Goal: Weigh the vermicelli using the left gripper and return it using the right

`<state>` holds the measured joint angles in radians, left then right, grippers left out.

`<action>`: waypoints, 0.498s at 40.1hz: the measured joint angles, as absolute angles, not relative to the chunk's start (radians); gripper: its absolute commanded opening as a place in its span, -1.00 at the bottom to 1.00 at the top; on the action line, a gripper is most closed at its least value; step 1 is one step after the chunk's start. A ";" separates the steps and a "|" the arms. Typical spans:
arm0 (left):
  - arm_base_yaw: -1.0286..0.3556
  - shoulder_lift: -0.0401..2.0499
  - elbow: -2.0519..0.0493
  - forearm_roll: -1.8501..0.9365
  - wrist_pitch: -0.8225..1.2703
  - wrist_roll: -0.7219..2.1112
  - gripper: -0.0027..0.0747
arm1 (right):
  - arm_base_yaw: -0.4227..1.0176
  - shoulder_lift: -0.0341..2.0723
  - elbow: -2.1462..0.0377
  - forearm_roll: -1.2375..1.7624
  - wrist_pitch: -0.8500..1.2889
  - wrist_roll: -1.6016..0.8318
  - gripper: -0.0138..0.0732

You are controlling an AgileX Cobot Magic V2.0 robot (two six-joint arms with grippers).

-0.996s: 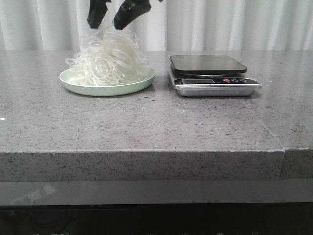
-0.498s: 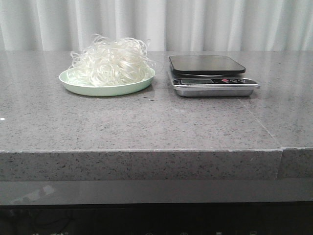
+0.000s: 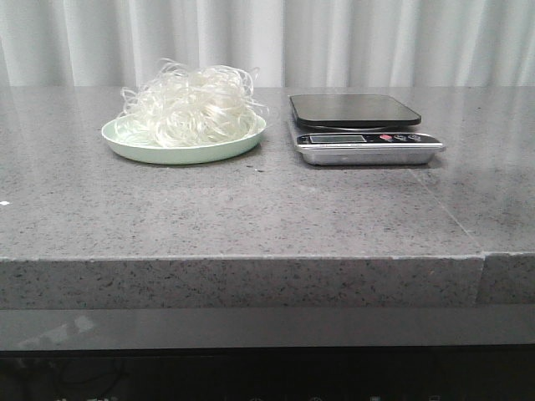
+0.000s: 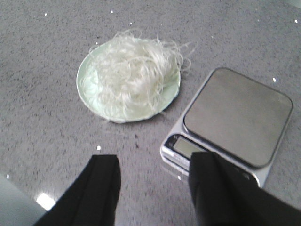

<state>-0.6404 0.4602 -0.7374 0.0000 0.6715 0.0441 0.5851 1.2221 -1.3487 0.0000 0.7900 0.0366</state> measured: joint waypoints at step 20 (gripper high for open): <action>-0.640 0.460 -0.737 0.000 0.671 0.044 0.01 | 0.585 0.667 -0.940 -0.005 0.842 0.040 0.37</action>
<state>-0.6404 0.4602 -0.7374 0.0000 0.6715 0.0441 0.5851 0.6665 -0.9397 -0.0053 0.8422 0.0404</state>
